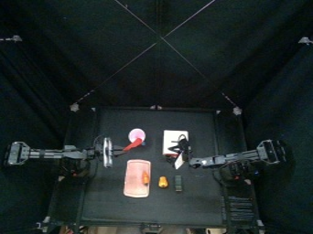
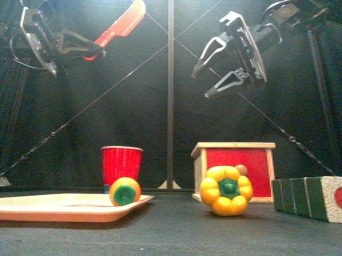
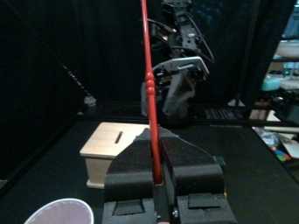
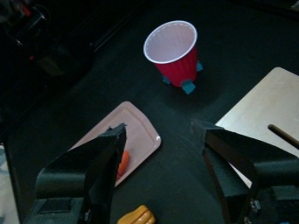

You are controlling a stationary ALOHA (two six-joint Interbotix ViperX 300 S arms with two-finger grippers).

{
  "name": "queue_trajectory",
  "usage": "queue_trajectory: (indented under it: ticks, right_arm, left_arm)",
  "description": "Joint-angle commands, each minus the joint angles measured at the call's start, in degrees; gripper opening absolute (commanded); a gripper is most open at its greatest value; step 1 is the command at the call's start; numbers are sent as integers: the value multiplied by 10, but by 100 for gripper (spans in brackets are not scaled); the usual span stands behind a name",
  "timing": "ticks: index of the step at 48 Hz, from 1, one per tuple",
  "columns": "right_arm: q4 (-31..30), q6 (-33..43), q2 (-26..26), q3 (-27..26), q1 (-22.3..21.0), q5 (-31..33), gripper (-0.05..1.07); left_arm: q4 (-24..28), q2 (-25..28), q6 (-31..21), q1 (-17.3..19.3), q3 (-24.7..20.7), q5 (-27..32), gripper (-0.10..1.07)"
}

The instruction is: Grab knife with both hands

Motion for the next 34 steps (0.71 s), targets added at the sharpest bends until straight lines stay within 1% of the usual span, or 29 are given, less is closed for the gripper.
queue_trajectory:
  ticks: [1,6,10,13,16,19,23,27,30,34]
  right_arm:
    - [37,-2,-20,-21,-4,1,93]
    - [62,-4,-23,-34,-4,18,92]
    - [43,-15,-23,-47,3,51,92]
    - [28,-38,-23,-58,21,87,92]
    - [45,-62,-23,-77,45,138,92]
    - [80,-84,-20,-96,56,174,92]
    - [146,-139,-20,-120,62,212,92]
    - [221,-219,-21,-144,62,238,92]
    - [284,-293,-20,-165,58,249,92]
    - [352,-388,-22,-191,34,243,92]
  left_arm:
    - [-1,12,0,-8,-13,14,27]
    - [-1,23,1,-11,-18,64,27]
    - [-2,28,0,-11,-27,124,28]
    - [-5,28,-1,-11,-32,162,28]
    - [-15,28,-2,-12,-35,187,27]
    - [-32,28,0,-16,-36,202,28]
    - [-46,28,1,-18,-35,207,28]
    - [-49,28,1,-20,-34,207,28]
    - [-50,28,1,-20,-33,209,28]
    - [-51,29,1,-20,-33,212,28]
